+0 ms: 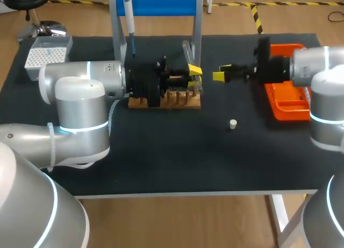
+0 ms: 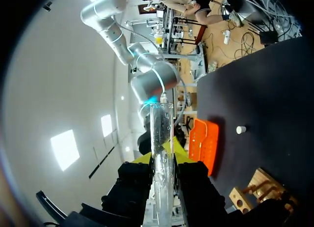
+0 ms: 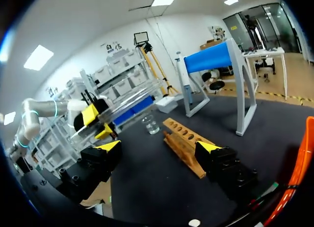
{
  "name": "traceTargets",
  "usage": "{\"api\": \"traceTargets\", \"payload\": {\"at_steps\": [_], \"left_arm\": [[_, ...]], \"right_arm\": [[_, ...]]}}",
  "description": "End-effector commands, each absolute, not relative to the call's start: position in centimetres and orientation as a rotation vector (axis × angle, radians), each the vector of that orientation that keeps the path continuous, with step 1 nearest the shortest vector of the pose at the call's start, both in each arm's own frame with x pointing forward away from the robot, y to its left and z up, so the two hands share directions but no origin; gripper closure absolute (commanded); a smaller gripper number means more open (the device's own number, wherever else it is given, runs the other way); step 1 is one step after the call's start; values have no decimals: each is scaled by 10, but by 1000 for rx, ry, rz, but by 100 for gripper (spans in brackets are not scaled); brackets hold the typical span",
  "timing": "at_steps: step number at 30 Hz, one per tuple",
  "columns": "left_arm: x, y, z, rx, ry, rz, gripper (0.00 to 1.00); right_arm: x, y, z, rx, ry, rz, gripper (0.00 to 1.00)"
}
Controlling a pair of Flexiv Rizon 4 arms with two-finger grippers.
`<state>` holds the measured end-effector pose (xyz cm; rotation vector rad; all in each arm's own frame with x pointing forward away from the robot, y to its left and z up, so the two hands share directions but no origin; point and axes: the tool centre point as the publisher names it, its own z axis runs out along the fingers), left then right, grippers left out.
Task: Invert the test tube, pick up the pipette, mount the tip to pipette, aspirate from beaker and dispense into the tube, eject the tip, return the pipette, and cap with the stopper.
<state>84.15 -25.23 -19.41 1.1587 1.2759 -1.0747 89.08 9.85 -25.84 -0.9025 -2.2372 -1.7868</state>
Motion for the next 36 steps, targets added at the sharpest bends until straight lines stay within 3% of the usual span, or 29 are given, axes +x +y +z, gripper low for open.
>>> {"api": "traceTargets", "payload": {"at_steps": [1, 36], "left_arm": [[841, -253, -194, 1156, 1274, -1072, 100], [841, -253, -194, 1156, 1274, -1072, 100]], "right_arm": [[888, 104, -268, -934, -2298, -1806, 0], [887, 113, -308, -779, -2643, -1799, 0]]}}
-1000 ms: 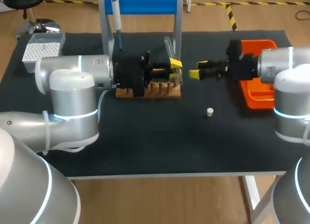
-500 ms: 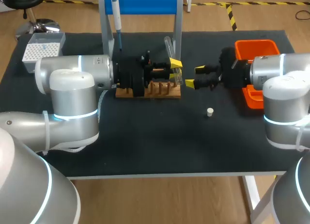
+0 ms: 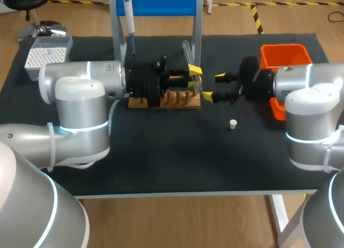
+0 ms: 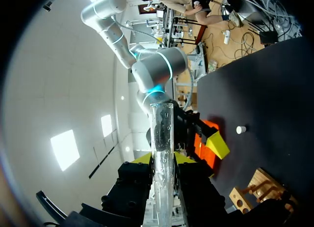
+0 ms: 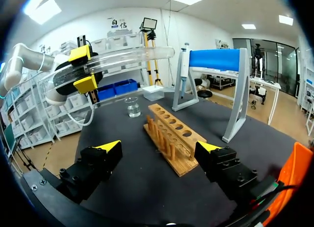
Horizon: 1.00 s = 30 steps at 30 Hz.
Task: Invert the test tube, pick up the pipette, mount the tip to pipette, aspirate from beaker and dispense into the tube, eject the tip, return the pipette, and cap with the stopper.
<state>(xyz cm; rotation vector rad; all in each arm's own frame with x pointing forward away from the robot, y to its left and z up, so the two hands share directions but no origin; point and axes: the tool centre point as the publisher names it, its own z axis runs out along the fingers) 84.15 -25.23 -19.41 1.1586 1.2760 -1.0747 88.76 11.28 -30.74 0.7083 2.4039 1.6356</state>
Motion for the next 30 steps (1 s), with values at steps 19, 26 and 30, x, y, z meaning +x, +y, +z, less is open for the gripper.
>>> {"api": "traceTargets", "payload": {"at_steps": [19, 26, 30], "left_arm": [[858, -217, -182, 1025, 1459, -1340, 100], [860, -205, -168, 823, 1676, -1551, 100], [862, -206, -163, 645, 1750, -1698, 100]], "right_arm": [[887, 113, -308, 708, 2403, 1636, 0], [887, 113, -308, 708, 2403, 1636, 0], [887, 113, -308, 708, 2403, 1636, 0]]}}
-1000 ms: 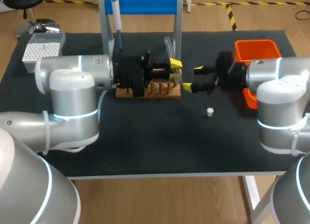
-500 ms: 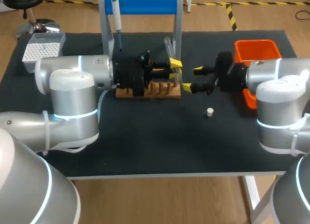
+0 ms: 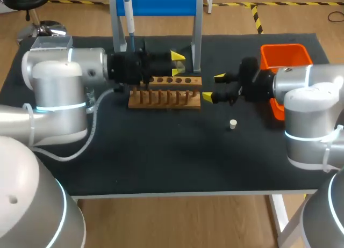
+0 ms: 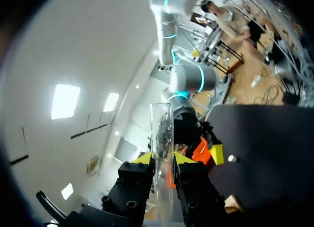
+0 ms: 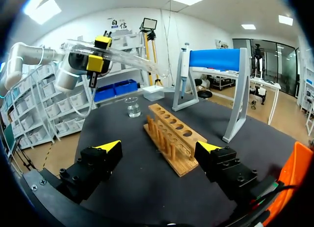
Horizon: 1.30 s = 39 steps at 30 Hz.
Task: Invert the test tube, pick up the pipette, mount the tip to pipette, aspirate from beaker and dispense into the tube, eject the tip, return the pipette, and cap with the stopper.
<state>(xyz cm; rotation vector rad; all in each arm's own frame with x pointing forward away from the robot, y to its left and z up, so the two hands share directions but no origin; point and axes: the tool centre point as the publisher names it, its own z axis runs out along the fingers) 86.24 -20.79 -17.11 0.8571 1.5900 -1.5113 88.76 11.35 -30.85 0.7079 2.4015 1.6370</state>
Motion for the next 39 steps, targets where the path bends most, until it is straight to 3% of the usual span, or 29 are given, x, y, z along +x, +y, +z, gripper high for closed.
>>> {"api": "traceTargets", "payload": {"at_steps": [1, 4, 23, 39], "left_arm": [[863, -207, -162, 591, 1780, -1738, 100], [866, -211, -161, 427, 1831, -1825, 100], [866, -211, -161, 427, 1831, -1825, 100], [909, -199, -150, 244, 2018, -2032, 100]], "right_arm": [[887, 113, -308, 708, 2403, 1636, 0], [887, 113, -308, 708, 2403, 1636, 0], [887, 113, -308, 708, 2403, 1636, 0], [887, 113, -308, 708, 2403, 1636, 0]]}}
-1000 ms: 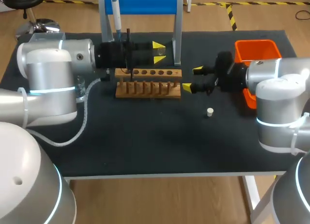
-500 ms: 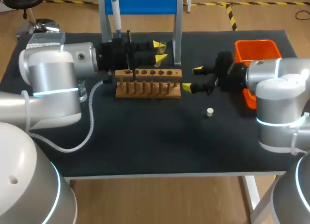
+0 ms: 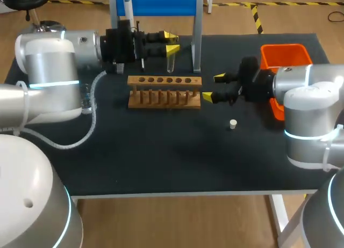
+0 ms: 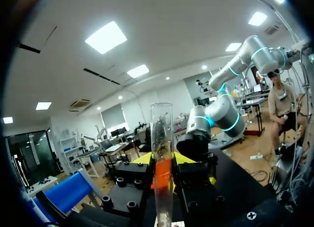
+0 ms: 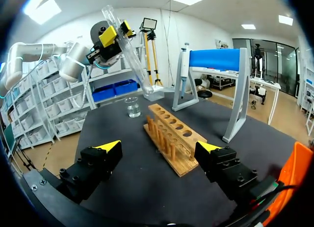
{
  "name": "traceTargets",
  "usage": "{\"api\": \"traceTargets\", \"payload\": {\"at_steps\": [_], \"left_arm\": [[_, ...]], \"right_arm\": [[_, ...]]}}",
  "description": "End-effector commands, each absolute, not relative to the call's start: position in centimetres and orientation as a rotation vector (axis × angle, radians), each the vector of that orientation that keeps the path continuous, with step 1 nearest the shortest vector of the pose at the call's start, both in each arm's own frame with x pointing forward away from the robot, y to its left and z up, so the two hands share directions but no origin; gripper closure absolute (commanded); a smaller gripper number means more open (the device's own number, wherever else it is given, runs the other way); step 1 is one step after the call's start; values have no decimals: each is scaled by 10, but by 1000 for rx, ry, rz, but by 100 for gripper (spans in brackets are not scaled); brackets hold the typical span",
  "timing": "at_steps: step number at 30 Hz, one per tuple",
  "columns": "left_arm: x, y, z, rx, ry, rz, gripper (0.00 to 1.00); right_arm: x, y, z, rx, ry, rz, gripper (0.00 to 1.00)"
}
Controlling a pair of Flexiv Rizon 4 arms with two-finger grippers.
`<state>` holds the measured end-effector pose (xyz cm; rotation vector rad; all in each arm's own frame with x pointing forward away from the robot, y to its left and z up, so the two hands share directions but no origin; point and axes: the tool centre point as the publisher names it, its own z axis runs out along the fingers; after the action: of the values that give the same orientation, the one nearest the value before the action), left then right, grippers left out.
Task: Invert the test tube, pick up the pipette, mount the tip to pipette, aspirate from beaker and dispense into the tube, eject the tip, return the pipette, and cap with the stopper.
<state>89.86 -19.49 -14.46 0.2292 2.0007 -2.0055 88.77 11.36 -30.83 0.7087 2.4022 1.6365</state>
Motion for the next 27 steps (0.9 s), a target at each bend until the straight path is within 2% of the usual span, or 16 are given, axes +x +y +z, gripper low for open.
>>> {"api": "traceTargets", "payload": {"at_steps": [1, 27], "left_arm": [[911, -199, -152, 234, 2021, -2035, 100], [953, -199, -186, -50, 2076, -2125, 100]], "right_arm": [[887, 113, -308, 708, 2403, 1636, 0], [887, 113, -308, 708, 2403, 1636, 0]]}}
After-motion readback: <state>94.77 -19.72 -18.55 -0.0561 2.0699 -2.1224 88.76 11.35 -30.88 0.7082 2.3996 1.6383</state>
